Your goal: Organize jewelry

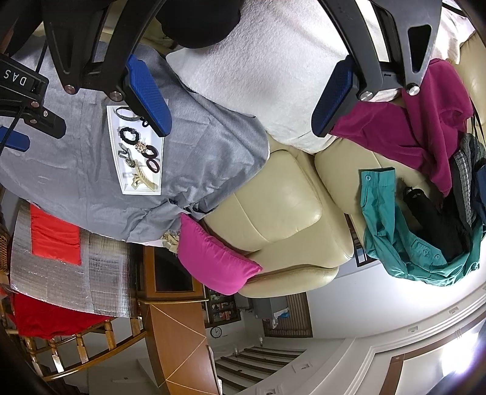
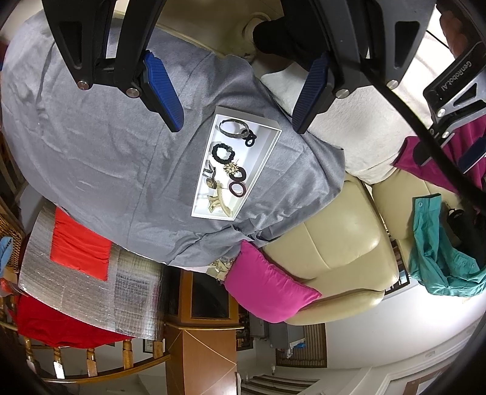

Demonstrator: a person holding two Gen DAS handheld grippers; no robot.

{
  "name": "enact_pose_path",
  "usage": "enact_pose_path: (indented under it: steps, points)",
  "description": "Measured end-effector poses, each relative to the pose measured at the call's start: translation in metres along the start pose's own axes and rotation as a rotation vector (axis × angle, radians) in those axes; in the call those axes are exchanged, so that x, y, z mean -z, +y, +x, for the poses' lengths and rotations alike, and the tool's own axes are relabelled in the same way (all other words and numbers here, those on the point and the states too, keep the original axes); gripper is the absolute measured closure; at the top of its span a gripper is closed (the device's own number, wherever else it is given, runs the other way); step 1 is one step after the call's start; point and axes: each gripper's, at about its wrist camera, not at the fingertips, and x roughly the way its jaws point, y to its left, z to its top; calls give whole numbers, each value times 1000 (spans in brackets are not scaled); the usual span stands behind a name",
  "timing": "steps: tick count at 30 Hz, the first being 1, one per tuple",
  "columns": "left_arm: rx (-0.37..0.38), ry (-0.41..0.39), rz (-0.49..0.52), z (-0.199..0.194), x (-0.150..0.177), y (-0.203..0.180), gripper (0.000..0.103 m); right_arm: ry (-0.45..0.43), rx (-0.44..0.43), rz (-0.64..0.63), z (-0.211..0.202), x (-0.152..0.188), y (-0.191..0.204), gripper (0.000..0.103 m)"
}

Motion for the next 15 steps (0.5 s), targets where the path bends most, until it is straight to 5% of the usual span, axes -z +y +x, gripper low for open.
enact_pose_path:
  steps: [15]
  points:
    - [-2,22,-10,10,5,4,10,16,-1,-4,10,1,4,26]
